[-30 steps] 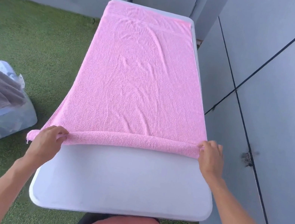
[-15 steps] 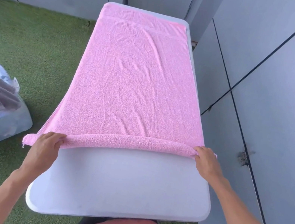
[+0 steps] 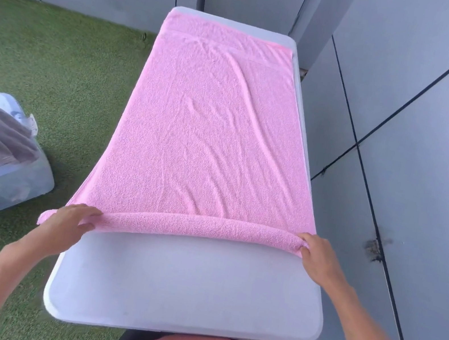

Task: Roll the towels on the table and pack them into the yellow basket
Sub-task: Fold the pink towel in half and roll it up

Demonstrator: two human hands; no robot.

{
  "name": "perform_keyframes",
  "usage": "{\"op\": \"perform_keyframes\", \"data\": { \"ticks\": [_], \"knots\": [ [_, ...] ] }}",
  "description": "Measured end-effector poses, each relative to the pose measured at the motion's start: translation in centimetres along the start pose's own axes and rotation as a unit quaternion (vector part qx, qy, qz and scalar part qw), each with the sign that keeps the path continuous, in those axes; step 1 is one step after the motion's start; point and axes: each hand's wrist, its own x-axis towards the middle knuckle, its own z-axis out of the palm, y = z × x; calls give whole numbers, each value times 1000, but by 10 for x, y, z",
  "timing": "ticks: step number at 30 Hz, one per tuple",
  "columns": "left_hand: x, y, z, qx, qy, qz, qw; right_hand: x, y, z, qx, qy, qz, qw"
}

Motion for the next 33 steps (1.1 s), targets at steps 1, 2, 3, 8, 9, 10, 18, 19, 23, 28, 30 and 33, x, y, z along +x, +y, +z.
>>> {"op": "perform_keyframes", "data": {
  "ticks": [1,2,3,8,9,10,18,19,23,28,30,33],
  "knots": [
    [1,-3,-7,-5,-40,-15,999,-1,2,0,1,-6,-3,1000],
    [3,-4,-15,-9,-79,-25,997,-1,3,0,-2,-12,-3,1000],
    [4,-4,-21,-9,-104,-28,994,0,2,-1,-6,-16,-3,1000],
    [15,4,-17,-84,43,-73,993,6,-3,-1,-22,-19,13,999],
    [13,8,-11,-53,103,-81,990,6,-3,-1,-21,-17,13,1000],
    [10,10,-3,-2,155,-76,985,5,-3,-1,-21,-13,12,1000],
    [-24,16,48,77,205,92,971,0,-4,7,-30,25,21,999],
    [-19,12,47,69,183,89,977,1,-5,6,-30,19,24,999],
    [12,8,12,61,98,22,993,3,-3,4,-24,-2,21,999],
    [41,8,-32,25,-148,-13,989,2,4,3,-12,-24,9,1000],
    [37,7,-29,-56,-54,-28,997,2,4,3,-8,-24,10,1000],
    [20,10,-6,14,197,-38,979,1,3,3,-2,-14,10,1000]
  ]
}}
